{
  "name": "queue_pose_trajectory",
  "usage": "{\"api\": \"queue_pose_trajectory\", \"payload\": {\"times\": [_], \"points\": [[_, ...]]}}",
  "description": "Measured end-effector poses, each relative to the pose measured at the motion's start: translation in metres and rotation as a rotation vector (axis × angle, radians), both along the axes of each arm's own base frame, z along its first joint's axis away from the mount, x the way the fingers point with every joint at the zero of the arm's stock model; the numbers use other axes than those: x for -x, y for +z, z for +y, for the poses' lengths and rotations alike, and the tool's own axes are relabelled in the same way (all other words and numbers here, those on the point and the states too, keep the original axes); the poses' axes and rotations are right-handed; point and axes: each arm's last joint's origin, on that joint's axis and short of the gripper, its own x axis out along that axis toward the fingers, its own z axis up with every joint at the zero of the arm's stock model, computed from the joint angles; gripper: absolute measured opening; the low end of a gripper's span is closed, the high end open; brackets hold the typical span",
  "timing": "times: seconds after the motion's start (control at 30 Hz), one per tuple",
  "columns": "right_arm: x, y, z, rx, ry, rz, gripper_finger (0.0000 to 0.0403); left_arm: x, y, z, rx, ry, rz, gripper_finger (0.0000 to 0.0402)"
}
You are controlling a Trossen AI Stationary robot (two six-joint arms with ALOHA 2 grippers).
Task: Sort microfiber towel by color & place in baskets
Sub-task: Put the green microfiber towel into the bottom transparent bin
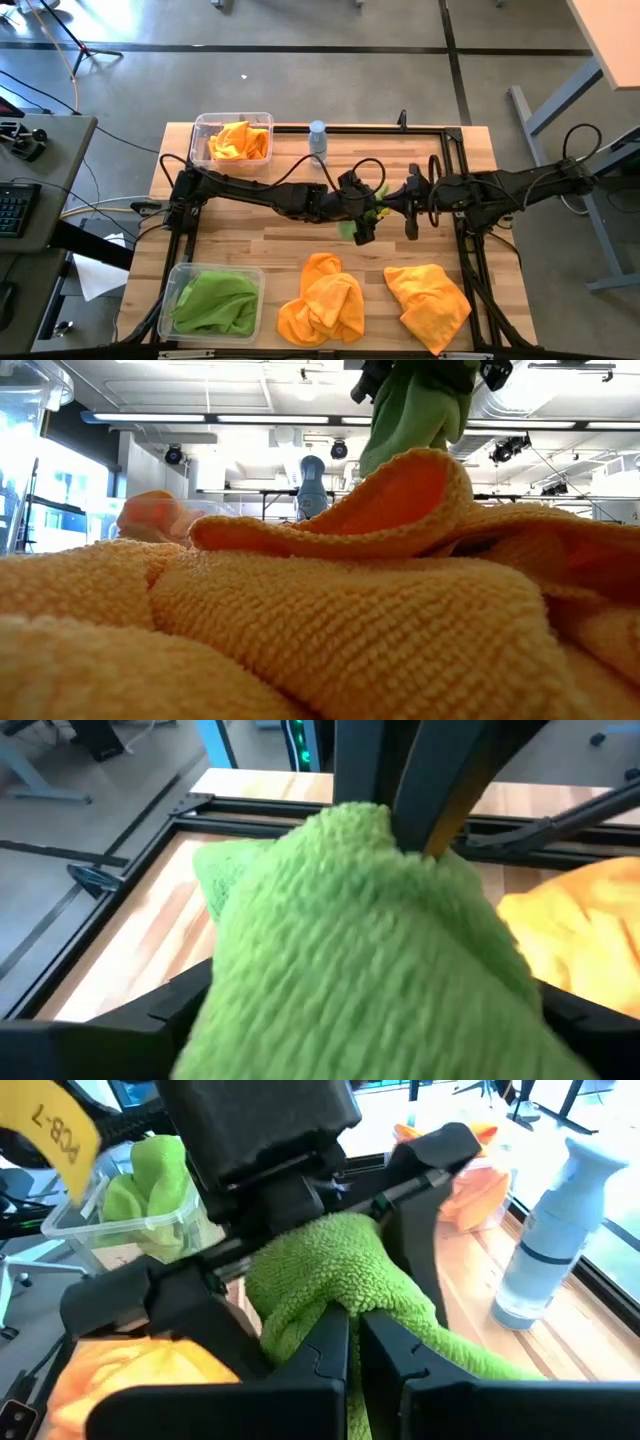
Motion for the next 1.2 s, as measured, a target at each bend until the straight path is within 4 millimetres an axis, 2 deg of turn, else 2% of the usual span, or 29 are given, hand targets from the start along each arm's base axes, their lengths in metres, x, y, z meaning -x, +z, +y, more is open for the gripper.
{"api": "queue_pose_trajectory", "payload": {"times": [0.2,0.47,0.53,0.7,0.9,1.03,1.2], "points": [[0.002,-0.005,-0.001,-0.005,-0.014,0.052,0.0,-0.001,0.002,0.0,0.03,0.034,-0.04,0.0222],[0.005,-0.009,-0.002,-0.005,-0.043,0.1,0.0011,-0.002,0.002,0.0,0.02,0.022,-0.041,0.0043],[0.005,-0.009,-0.002,-0.008,-0.048,0.102,0.0025,-0.002,0.002,0.0,0.035,0.008,-0.039,0.0015],[0.008,-0.01,-0.003,-0.004,-0.052,0.114,0.0082,-0.002,0.001,0.001,0.058,0.007,-0.037,0.0023],[0.024,-0.004,-0.007,0.024,-0.069,0.098,0.0154,0.005,-0.001,0.001,0.077,0.032,0.03,0.0006],[0.038,0.0,-0.012,-0.027,-0.133,0.078,0.0179,0.019,0.012,0.003,0.099,0.05,0.059,0.0007],[0.052,-0.005,-0.015,-0.104,-0.192,0.147,0.018,0.051,0.042,0.003,0.165,0.101,0.091,0.0005]]}}
